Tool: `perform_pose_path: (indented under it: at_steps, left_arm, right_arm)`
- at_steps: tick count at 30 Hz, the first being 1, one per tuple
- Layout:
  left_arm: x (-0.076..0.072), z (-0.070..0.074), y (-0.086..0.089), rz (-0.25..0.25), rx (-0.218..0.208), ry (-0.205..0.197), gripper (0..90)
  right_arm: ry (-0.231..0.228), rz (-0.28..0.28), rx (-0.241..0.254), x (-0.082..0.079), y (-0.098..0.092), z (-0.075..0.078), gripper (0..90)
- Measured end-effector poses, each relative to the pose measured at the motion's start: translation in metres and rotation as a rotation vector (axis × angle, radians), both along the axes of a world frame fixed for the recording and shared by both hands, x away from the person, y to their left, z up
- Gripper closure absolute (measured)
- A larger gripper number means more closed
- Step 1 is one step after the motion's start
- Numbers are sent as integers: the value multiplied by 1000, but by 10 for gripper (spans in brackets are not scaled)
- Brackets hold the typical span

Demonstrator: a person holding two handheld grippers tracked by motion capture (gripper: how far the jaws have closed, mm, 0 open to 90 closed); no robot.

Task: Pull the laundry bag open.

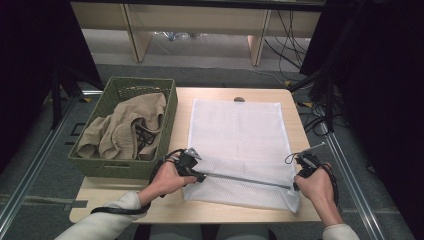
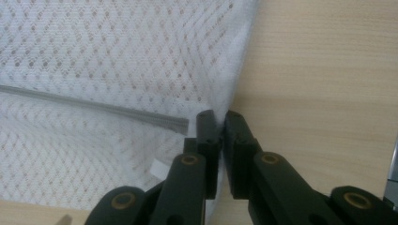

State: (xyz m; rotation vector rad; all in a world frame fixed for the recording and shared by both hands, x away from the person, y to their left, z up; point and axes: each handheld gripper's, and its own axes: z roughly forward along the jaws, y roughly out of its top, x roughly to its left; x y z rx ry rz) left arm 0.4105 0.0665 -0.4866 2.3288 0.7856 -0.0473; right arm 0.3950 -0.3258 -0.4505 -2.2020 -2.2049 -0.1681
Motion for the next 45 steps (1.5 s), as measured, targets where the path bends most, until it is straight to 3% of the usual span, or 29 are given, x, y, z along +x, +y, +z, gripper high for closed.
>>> perform_pose_path:
  at_steps: [3,4,6,7,9,10,11,12,14,17,19,21,22,25,26,27,28,30,32,33,34,36,38,39,40,41,42,43,45]
  left_arm:
    - [-1,0,2,3,9,0,864]
    - [-1,0,2,6,6,1,864]
    - [-1,0,4,6,14,-2,864]
    - [-1,0,5,9,4,0,864]
    - [-2,1,6,15,12,-6,865]
    - [-3,0,7,11,10,-4,864]
    - [-4,1,7,13,13,-3,864]
    - [-5,1,8,9,16,-7,864]
    - [-7,-1,7,12,1,0,864]
    - [-8,-1,10,14,23,-8,864]
    - [-8,-1,12,14,29,-8,865]
    - [-9,-1,13,21,27,-11,864]
    - [-9,-1,15,19,25,-6,864]
    - [-10,0,16,18,22,-13,864]
    - [-12,0,14,45,-4,-6,865]
    - [-12,0,16,27,12,-6,864]
    - [-12,1,17,24,28,-13,864]
    - [-12,0,19,44,23,-9,865]
    - [-13,0,21,47,13,5,865]
    - [-14,0,21,50,20,3,864]
    - [-15,0,21,54,25,-9,865]
    - [-14,0,23,47,29,-5,864]
    - [-15,0,22,66,3,-7,865]
    - [-14,2,26,32,55,-19,865]
    - [-14,3,27,34,62,-30,864]
    - [-14,3,28,39,66,-25,864]
    - [-15,3,29,58,50,-21,864]
    - [-15,2,30,85,19,-16,864]
    - [-15,4,34,47,68,-30,865]
  right_arm:
    - [-27,40,-20,-1,-4,-2,868]
    - [-5,-23,-21,-2,1,0,867]
    - [1,-18,-24,-2,0,0,868]
    - [-30,32,-29,-1,-5,-3,867]
    - [-30,21,-8,-1,-6,-2,867]
    - [-29,31,-26,-1,-8,-2,868]
    - [-23,-15,-26,-3,-4,-1,867]
    - [-11,27,-25,-1,-8,-1,868]
    - [-22,20,-30,-1,-8,-2,867]
    - [-12,31,-32,-1,-9,-2,868]
    - [0,-20,-27,-2,-5,-1,868]
    - [-2,-30,-33,-2,-5,-1,867]
    - [-24,23,-27,-1,-10,-3,867]
    - [-12,36,-23,-1,-11,-2,867]
    - [-19,33,-26,-1,-10,-2,868]
    - [-24,27,-25,-1,-10,-2,867]
    - [-4,-40,-21,-2,-5,0,868]
    - [-32,17,-22,-1,-12,-1,868]
    - [-4,-14,-36,-2,-11,1,867]
    - [-8,32,-29,-2,-16,0,868]
    - [-7,39,-34,-2,-17,0,867]
    - [6,20,-35,-1,-16,1,868]
    - [7,22,-32,-1,-16,1,868]
    - [-5,34,-32,-1,-16,-1,868]
    - [9,18,-42,-1,-15,0,868]
    - [6,-48,-56,1,-12,-1,868]
    - [-17,-8,-47,-1,-16,-2,868]
    - [-4,-23,-51,-2,-16,-1,868]
    - [-16,12,-43,-2,-22,-2,868]
